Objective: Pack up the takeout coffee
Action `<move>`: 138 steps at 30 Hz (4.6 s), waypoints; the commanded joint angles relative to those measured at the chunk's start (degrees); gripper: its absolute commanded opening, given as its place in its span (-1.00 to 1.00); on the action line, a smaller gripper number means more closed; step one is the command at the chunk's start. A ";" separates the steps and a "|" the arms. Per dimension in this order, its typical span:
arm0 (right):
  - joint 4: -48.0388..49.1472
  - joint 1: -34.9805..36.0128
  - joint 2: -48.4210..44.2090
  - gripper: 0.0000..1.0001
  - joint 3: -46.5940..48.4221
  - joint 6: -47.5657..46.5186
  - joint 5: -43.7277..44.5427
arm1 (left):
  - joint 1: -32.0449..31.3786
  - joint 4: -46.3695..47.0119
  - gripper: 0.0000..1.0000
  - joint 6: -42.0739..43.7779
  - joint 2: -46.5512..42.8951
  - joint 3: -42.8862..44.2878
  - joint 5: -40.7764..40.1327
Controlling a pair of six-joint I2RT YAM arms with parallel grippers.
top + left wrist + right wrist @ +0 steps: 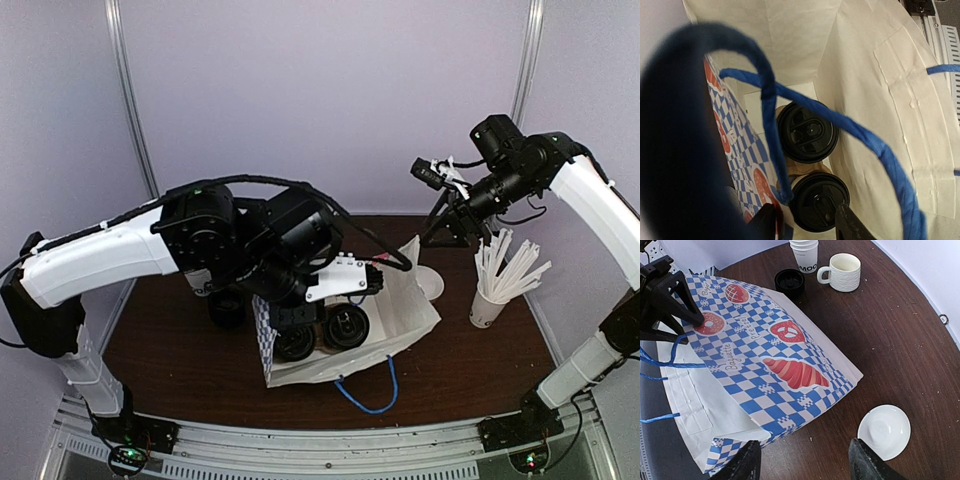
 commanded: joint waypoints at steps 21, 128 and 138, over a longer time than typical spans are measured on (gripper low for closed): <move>-13.26 -0.62 -4.19 0.45 6.29 -9.50 -11.31 | -2.76 6.52 -0.09 0.49 -4.50 -5.33 -6.85; -1.97 -26.29 -5.56 -1.00 -8.56 7.64 13.65 | 30.79 30.75 0.95 -7.18 -25.16 -20.74 -10.07; -9.82 -26.29 -7.83 -1.00 8.40 3.45 11.77 | 31.00 28.92 0.95 -4.60 -23.27 -16.92 -12.84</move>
